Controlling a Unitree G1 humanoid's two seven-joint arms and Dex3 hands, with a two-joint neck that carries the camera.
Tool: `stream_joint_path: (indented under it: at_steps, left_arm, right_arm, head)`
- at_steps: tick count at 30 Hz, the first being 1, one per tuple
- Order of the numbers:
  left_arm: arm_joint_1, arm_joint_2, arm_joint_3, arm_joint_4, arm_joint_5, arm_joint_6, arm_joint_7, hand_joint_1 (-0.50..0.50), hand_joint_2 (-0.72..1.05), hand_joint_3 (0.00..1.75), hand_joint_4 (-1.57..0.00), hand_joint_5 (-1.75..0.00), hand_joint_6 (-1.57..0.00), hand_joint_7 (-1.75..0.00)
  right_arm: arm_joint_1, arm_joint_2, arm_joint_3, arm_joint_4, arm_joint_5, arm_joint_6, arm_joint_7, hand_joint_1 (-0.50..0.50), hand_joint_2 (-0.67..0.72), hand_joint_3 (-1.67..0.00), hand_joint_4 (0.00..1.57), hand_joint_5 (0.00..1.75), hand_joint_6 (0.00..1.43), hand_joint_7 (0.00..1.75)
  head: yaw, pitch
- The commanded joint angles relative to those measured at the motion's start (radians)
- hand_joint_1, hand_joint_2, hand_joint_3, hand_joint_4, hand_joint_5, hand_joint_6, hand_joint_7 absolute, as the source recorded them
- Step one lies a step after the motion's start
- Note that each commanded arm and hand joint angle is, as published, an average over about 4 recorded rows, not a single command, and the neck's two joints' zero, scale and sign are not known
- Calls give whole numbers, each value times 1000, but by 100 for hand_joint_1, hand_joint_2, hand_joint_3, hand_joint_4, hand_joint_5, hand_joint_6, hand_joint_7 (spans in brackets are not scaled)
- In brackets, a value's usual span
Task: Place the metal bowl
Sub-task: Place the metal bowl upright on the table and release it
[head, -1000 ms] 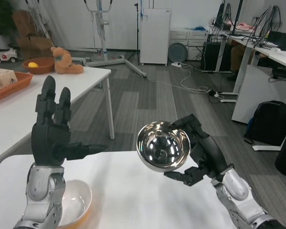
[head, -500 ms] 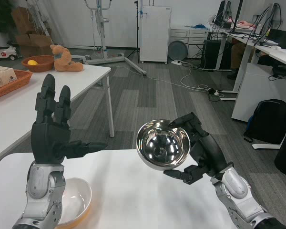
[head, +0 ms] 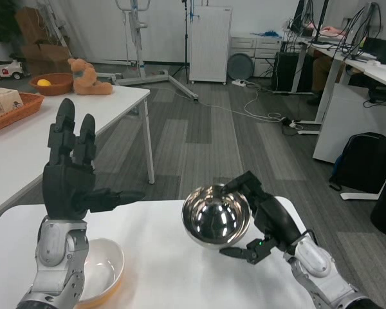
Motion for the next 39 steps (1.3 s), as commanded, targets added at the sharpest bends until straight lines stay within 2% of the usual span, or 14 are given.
stream_joint_path:
  at_steps: [1, 5, 11, 14, 18, 20, 22, 23, 27, 29, 30, 34, 37, 39]
  left_arm:
    - [-17, -4, 1, 7, -5, -9, 0, -50, 25, 0, 0, -18, -3, -7]
    - [-19, -3, -2, 7, -5, -9, 0, -50, 25, 0, 0, -18, -3, -7]
    - [-18, -4, -3, 7, -7, -9, 0, -50, 25, 0, 0, -18, -3, -7]
    - [-17, -4, -3, 7, -7, -9, 0, -50, 25, 0, 0, -18, -3, -7]
    - [-16, -4, -3, 7, -7, -10, 0, -50, 25, 0, 0, -21, -3, -7]
    - [-15, -4, -3, 7, -7, -9, 0, -50, 25, 0, 0, -21, -3, -7]
    - [-14, -4, -3, 6, -7, -9, 0, -50, 25, 0, 0, -21, -3, -7]
    - [-13, -4, -3, 6, -7, -9, 0, -50, 25, 0, 0, -21, -3, -7]
    - [-10, -4, -3, 4, -7, -9, 0, -50, 25, 0, 0, -21, -3, -7]
    - [-9, -4, -4, 1, -7, -9, 0, -50, 25, 0, 0, -21, -3, -7]
    - [-8, -4, -4, 1, -7, -9, 0, -50, 25, 0, 0, -21, -3, -7]
    - [-2, -4, -4, -3, -7, -9, 0, -50, 25, 0, 0, -21, -3, -7]
    - [5, -4, -3, -9, -7, -9, 0, -50, 25, 0, 0, -15, -3, -7]
    - [8, -4, 0, -14, -7, -10, 1, -50, 25, 0, 0, -18, -3, -7]
  right_arm:
    - [-6, -15, 49, 53, 0, -11, -10, -39, -49, -127, 157, 165, 131, 154]
    - [-7, -25, 122, 130, 2, -11, -16, -38, -48, -127, 157, 165, 131, 154]
    - [-13, -17, 187, 235, 35, -8, -20, -38, -51, -127, 157, 165, 131, 154]
    - [-14, -18, 205, 242, 32, 1, -19, -41, -53, -127, 156, 165, 130, 154]
    - [-12, -19, 212, 232, 34, -3, -19, -42, -48, -127, 147, 165, 123, 154]
    - [-8, -19, 211, 226, 39, -9, -19, -44, -48, -127, 133, 165, 116, 157]
    - [-1, -20, 209, 215, 48, -18, -19, -46, -45, -127, 112, 160, 98, 161]
    - [3, -21, 207, 210, 51, -23, -19, -46, -43, -127, 106, 158, 92, 161]
    - [13, -22, 191, 181, 49, -57, -19, -46, -32, -127, 90, 138, 60, 155]
    - [19, -24, 170, 163, 42, -67, -19, -46, -27, -121, 81, 124, 41, 148]
    - [23, -26, 155, 153, 35, -70, -19, -46, -26, -117, 78, 116, 36, 145]
    - [41, -32, 100, 121, 18, -83, -17, -42, -13, -75, 66, 78, 12, 112]
    - [59, -33, 51, 90, -2, -88, -15, -40, -3, -48, 56, 48, 4, 87]
    - [69, -33, 13, 67, -22, -89, -15, -36, 6, -38, 48, 32, 0, 63]
  head:
    - [-3, -1]
    - [-6, -7]
    - [-7, -5]
    - [-7, -7]
    - [-7, -8]
    - [-8, -10]
    - [-6, -10]
    - [-5, -10]
    - [-2, -5]
    - [-5, -2]
    - [-5, 1]
    - [-4, 18]
    - [-9, 18]
    - [-11, 18]
